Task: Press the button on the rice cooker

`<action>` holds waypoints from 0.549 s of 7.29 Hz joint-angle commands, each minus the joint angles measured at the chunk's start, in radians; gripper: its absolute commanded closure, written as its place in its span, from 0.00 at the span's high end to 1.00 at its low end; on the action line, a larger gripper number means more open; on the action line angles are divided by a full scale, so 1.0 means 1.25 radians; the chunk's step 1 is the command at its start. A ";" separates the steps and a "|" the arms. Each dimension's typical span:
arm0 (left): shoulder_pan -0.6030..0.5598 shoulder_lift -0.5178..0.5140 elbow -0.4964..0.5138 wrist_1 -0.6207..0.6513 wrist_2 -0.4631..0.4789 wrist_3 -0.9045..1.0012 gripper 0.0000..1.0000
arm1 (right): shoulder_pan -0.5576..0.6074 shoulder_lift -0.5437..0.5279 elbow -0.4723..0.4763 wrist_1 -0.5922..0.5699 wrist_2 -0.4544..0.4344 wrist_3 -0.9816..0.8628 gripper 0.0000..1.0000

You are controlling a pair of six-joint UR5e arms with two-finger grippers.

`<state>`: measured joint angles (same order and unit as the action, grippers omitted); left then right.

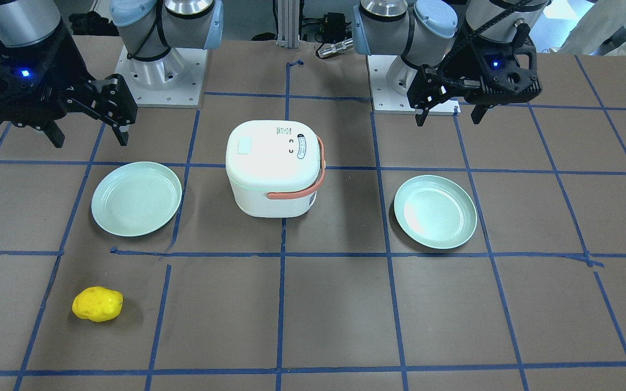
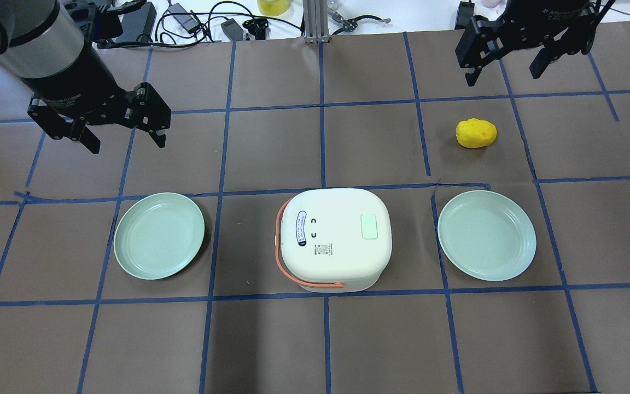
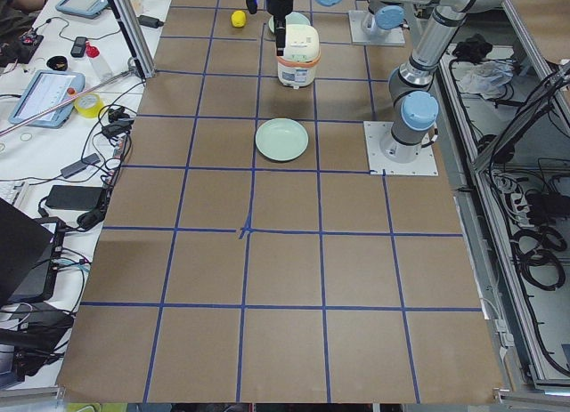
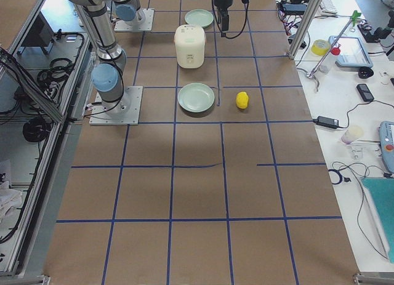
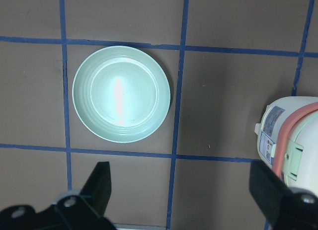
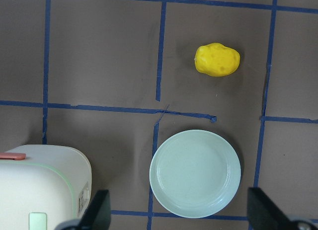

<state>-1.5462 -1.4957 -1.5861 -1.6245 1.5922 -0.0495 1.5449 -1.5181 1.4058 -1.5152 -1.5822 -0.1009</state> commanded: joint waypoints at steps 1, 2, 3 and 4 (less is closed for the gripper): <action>0.000 0.000 0.000 0.000 0.000 0.000 1.00 | 0.023 -0.005 0.004 0.041 0.012 0.048 0.50; 0.000 0.000 0.000 0.000 0.000 -0.001 1.00 | 0.066 -0.003 0.010 0.041 0.014 0.124 0.43; 0.000 0.000 0.000 0.000 0.000 -0.001 1.00 | 0.104 -0.003 0.040 0.031 0.015 0.175 0.32; 0.000 0.000 0.000 0.000 0.000 0.000 1.00 | 0.133 -0.004 0.075 0.006 0.018 0.178 0.23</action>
<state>-1.5462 -1.4956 -1.5861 -1.6245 1.5923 -0.0501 1.6614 -1.5224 1.4539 -1.4819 -1.5637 0.0847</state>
